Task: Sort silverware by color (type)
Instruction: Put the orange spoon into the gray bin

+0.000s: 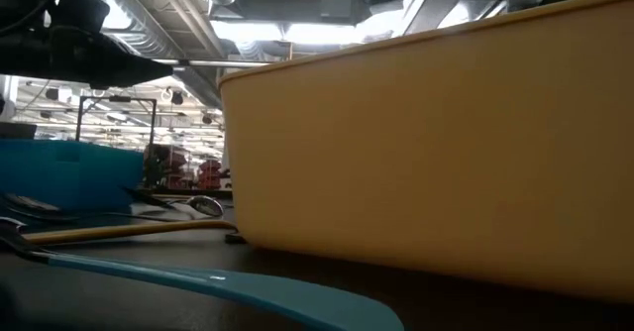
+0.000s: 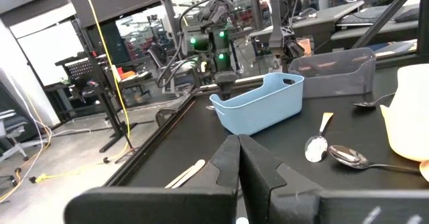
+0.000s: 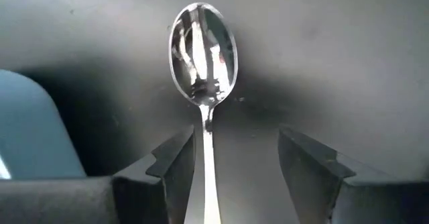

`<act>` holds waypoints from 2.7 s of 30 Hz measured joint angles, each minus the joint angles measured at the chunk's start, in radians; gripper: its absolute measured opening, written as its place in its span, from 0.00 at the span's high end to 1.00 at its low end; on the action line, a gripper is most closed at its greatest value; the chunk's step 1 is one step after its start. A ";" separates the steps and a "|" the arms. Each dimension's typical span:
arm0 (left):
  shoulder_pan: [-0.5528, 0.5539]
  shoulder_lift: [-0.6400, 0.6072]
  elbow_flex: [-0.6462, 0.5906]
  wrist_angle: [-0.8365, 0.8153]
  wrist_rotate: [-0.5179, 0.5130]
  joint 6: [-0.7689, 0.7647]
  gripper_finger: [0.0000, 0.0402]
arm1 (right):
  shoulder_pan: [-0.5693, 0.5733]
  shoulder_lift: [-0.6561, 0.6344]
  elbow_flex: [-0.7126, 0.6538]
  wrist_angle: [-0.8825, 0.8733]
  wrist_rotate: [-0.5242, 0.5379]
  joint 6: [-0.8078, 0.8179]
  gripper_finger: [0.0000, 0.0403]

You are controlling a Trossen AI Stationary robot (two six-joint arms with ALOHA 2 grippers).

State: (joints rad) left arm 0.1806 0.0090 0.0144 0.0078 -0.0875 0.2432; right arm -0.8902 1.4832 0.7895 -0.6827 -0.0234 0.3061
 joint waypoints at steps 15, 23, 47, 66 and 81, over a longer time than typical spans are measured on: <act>0.000 0.000 0.000 0.000 0.000 0.000 1.00 | 0.071 0.071 0.000 0.007 -0.007 0.000 0.51; 0.000 0.000 0.000 0.000 0.000 0.000 1.00 | 0.140 0.106 0.004 0.020 0.084 -0.001 0.51; 0.000 0.000 0.000 0.000 0.000 0.000 1.00 | 0.139 0.109 0.001 0.035 0.084 -0.001 0.92; 0.000 0.000 0.000 0.000 0.000 0.000 1.00 | 0.135 0.053 -0.005 0.021 0.116 -0.052 1.00; 0.000 0.000 0.000 0.000 0.000 0.000 1.00 | 0.136 -0.197 -0.002 -0.032 0.103 -0.050 1.00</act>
State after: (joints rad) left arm 0.1806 0.0090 0.0144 0.0077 -0.0874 0.2432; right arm -0.7540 1.2864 0.7875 -0.7149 0.0794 0.2560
